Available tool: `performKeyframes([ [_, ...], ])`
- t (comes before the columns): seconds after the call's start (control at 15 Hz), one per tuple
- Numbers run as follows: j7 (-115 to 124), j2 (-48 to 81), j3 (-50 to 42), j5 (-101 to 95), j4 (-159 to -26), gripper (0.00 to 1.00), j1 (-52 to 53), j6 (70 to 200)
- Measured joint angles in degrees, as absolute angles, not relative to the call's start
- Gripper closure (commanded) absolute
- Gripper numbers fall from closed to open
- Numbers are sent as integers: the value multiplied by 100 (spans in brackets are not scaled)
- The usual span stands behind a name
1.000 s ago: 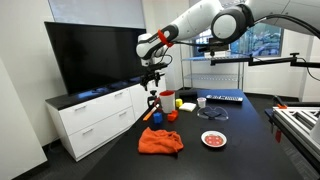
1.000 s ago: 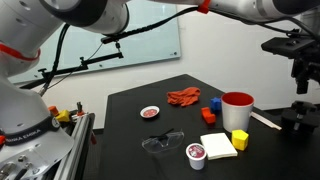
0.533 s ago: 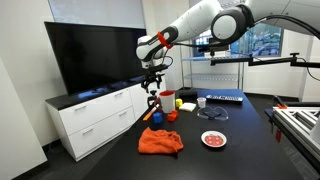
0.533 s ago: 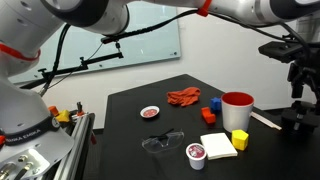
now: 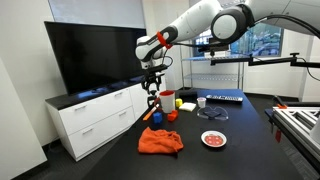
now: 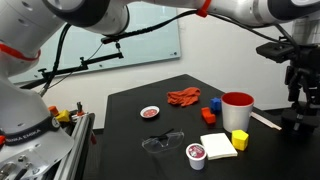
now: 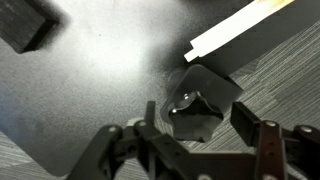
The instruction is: Move the black clamp to the left then rotate the top of the clamp.
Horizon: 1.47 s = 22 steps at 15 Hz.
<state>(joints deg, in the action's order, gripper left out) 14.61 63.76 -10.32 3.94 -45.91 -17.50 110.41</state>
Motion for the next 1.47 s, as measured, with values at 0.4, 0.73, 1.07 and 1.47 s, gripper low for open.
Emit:
performKeyframes([
  [0.4, 1494, 6374, -1036, 394, -4591, 72, -1749, 11025],
  [0.73, 1260, 6373, -1032, 394, -4589, 72, -1761, 11025],
  [1.07, 387, 6369, -942, 395, -4578, 72, -1859, 11008],
  [1.47, -925, 6365, -783, 395, -4545, 72, -2010, 10902],
])
